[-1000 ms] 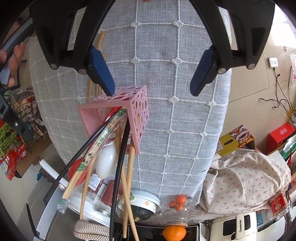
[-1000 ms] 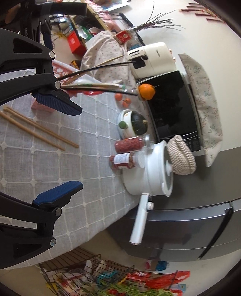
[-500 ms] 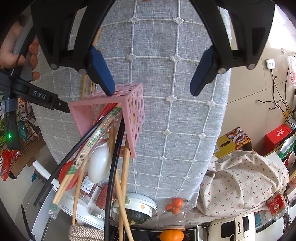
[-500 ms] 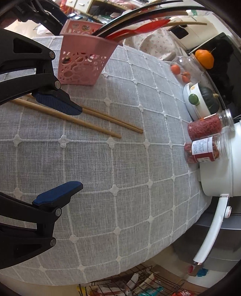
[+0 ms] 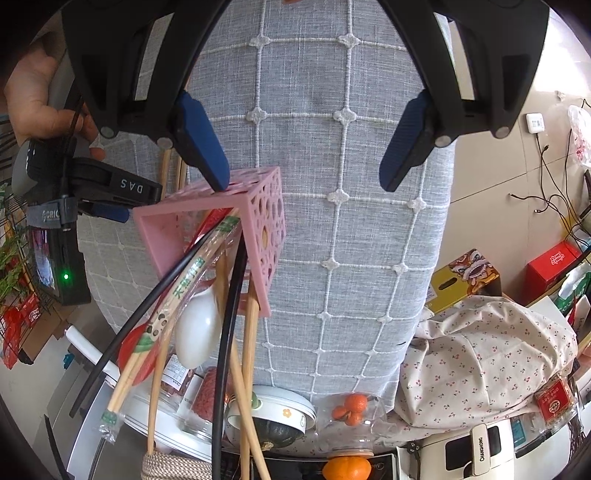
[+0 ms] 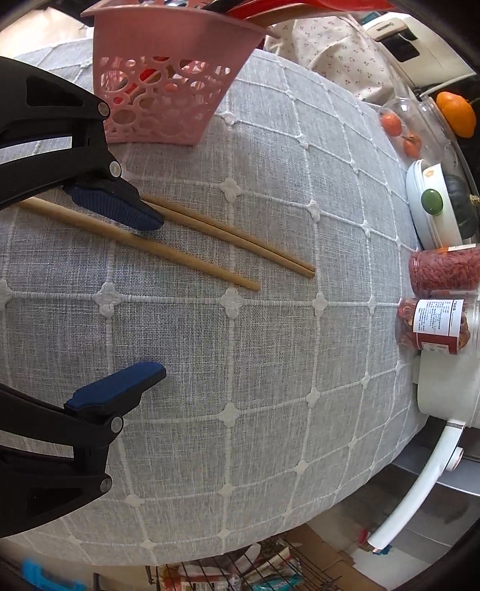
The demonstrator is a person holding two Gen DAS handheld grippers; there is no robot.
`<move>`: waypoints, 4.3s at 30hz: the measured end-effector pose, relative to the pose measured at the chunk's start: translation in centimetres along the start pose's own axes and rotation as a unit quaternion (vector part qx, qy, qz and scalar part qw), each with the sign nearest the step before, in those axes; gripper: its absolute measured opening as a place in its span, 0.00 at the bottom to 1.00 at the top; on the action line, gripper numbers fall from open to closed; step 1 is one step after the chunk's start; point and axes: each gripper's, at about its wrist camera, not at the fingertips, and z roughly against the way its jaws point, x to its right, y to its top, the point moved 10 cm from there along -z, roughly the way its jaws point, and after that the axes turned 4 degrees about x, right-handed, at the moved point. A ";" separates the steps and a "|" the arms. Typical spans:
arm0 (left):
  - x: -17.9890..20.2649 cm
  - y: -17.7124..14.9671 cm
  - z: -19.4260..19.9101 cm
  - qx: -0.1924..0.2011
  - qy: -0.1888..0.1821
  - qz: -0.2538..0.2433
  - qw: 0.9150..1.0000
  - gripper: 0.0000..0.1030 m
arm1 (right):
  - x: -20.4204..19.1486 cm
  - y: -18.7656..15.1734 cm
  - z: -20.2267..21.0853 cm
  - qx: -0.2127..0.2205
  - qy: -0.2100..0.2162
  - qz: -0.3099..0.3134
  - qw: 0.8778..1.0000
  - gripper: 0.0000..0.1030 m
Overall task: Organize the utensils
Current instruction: 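Move the right tool to a loose wooden chopstick and grasp it, then grasp the last wooden chopstick with the left tool while the right holds its chopstick, then lower the chopstick into the pink basket and open the left tool while the right carries its chopstick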
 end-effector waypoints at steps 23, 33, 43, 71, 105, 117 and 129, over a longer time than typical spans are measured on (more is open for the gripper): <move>17.0 -0.7 5.0 -0.009 -0.092 -0.183 0.979 0.47 | 11.5 -1.7 5.1 -0.010 0.080 -0.100 0.992 0.06; 21.3 3.7 -4.2 -0.073 -0.020 -0.188 0.979 0.34 | 15.5 -1.9 5.1 -0.019 0.112 -0.142 0.983 0.06; 16.9 5.1 -10.7 -0.118 0.077 -0.147 0.979 0.25 | 14.1 -1.1 5.7 -0.018 0.163 -0.137 0.977 0.06; 20.5 1.7 0.8 -0.017 -0.035 -0.200 0.979 0.08 | 14.0 -1.1 10.2 0.046 0.141 -0.128 0.981 0.06; 9.9 7.3 17.8 0.285 -0.124 -0.068 0.948 0.05 | 3.1 0.6 22.1 0.209 0.157 0.025 0.965 0.06; 6.3 10.0 18.1 0.397 -0.058 -0.039 0.915 0.05 | 0.5 1.2 22.3 0.218 0.178 0.035 0.959 0.06; 4.9 10.0 12.5 0.346 -0.044 -0.025 0.937 0.05 | -0.1 1.7 21.8 0.221 0.180 0.028 0.958 0.06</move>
